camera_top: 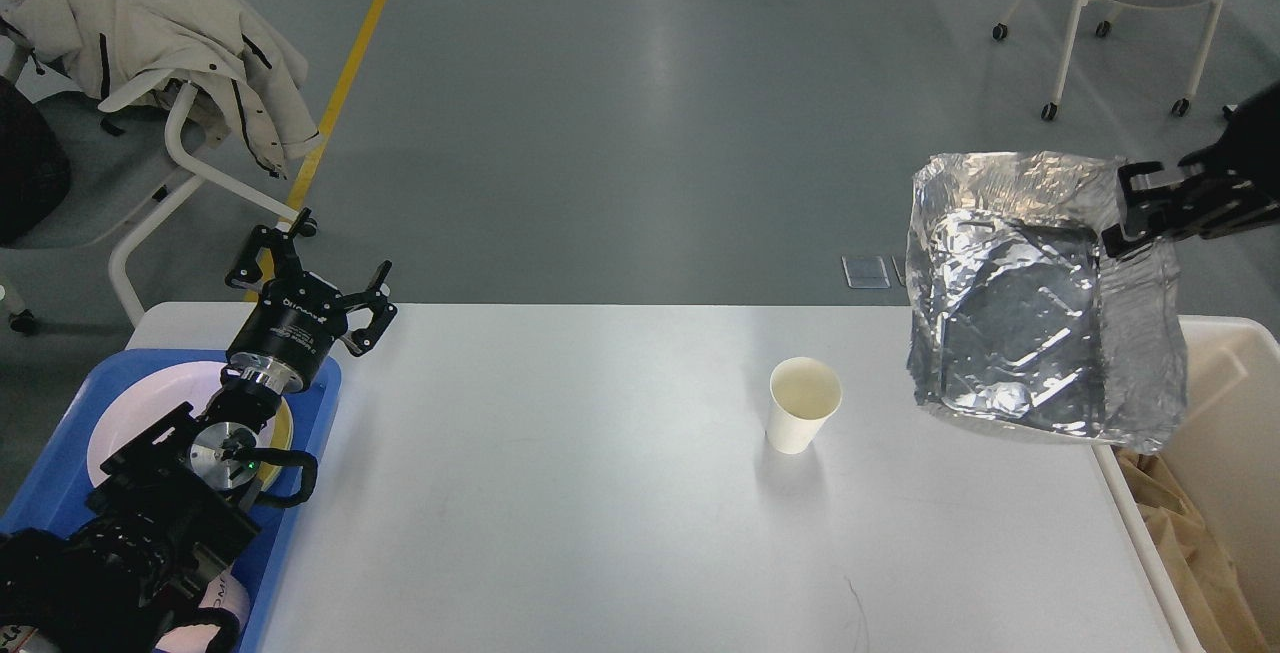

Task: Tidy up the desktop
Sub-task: 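Grasp the crumpled foil sheet and lift it toward the bin, then drop the foil sheet into the bin and open the right gripper, then move the right gripper over the table down to the paper cup, then grasp the paper cup rim and lift it toward the bin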

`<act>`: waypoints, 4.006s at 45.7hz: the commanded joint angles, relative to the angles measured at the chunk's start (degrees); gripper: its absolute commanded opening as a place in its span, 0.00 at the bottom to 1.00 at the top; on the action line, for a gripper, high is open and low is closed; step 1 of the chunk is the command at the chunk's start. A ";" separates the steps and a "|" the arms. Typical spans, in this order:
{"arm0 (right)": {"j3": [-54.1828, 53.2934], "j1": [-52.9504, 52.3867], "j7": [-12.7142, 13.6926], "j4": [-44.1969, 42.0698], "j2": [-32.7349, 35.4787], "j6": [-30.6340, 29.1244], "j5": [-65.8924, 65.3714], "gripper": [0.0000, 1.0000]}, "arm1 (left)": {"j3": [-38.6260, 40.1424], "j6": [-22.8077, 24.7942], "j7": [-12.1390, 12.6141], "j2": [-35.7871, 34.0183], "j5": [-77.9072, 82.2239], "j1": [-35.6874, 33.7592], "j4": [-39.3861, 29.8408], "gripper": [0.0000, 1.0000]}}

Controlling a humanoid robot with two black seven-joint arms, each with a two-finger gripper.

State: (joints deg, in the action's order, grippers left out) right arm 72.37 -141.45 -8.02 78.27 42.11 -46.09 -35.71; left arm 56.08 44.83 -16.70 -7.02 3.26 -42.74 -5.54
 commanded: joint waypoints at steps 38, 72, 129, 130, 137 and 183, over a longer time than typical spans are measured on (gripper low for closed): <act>2.16 106.30 -1.47 -78.28 -11.61 48.72 18.40 0.16 | -0.09 -0.01 -0.26 -0.01 -0.01 -0.06 0.00 1.00; 1.98 69.52 -4.02 -41.32 -6.34 48.99 16.82 1.00 | -0.09 -0.01 -0.26 -0.01 -0.01 0.02 0.00 1.00; -13.40 51.89 13.82 -26.06 -36.39 27.63 20.24 1.00 | 0.00 -0.01 -0.26 0.16 -0.01 -0.06 0.00 1.00; -13.48 52.41 13.82 -26.24 -36.48 28.15 20.33 1.00 | 0.00 -0.01 -0.26 0.16 -0.01 -0.06 0.00 1.00; -13.84 54.79 13.91 -26.33 -36.83 33.78 21.39 1.00 | -0.09 -0.01 -0.26 0.16 -0.01 -0.06 0.00 1.00; -20.96 66.48 12.77 -28.71 -35.69 43.63 21.56 0.00 | 0.00 -0.01 -0.26 0.16 -0.01 -0.06 0.00 1.00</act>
State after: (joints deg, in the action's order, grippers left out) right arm 51.53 -74.83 4.71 49.20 6.22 -2.47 -14.26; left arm 56.01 44.81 -16.96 -6.87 3.25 -42.81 -5.54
